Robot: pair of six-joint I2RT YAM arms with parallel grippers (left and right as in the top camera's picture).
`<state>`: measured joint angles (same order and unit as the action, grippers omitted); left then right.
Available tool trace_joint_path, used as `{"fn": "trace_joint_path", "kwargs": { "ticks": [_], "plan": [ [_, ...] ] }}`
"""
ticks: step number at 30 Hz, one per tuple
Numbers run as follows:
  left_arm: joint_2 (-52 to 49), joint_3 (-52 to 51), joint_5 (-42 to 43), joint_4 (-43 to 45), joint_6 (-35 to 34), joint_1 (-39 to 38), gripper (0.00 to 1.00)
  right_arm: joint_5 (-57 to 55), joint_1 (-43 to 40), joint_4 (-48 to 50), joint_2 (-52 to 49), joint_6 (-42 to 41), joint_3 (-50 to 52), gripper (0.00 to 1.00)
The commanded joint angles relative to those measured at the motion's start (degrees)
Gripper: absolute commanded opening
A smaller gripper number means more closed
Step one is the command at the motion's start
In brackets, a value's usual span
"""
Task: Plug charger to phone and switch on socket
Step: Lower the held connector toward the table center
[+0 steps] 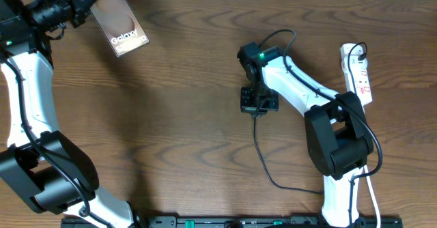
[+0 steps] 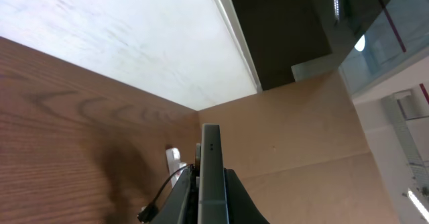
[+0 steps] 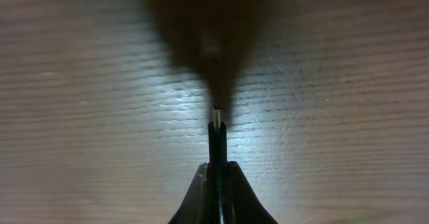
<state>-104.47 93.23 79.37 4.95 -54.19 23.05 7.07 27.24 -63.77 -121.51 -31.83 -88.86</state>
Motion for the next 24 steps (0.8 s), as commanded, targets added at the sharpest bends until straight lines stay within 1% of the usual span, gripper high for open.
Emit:
{"fn": "trace_joint_path", "kwargs": {
  "ticks": [1, 11, 19, 24],
  "plan": [
    [0.63, 0.33, 1.18, 0.52, -0.52, 0.02, 0.07, 0.42, 0.28, 0.55, -0.35, -0.92, 1.38, 0.01],
    [0.63, 0.33, 1.18, 0.5, -0.5, 0.02, 0.08, 0.79, 0.31, 1.44, -0.35, -0.92, 5.2, 0.01],
    [0.63, 0.33, 1.18, 0.52, -0.5, 0.02, 0.07, 4.5, 0.31, 4.61, -0.35, -0.96, 9.7, 0.01],
    [0.63, 0.33, 1.2, 0.5, -0.5, 0.02, 0.07, 4.48, 0.31, 4.87, -0.35, -0.96, 10.23, 0.01]
  ]
}}
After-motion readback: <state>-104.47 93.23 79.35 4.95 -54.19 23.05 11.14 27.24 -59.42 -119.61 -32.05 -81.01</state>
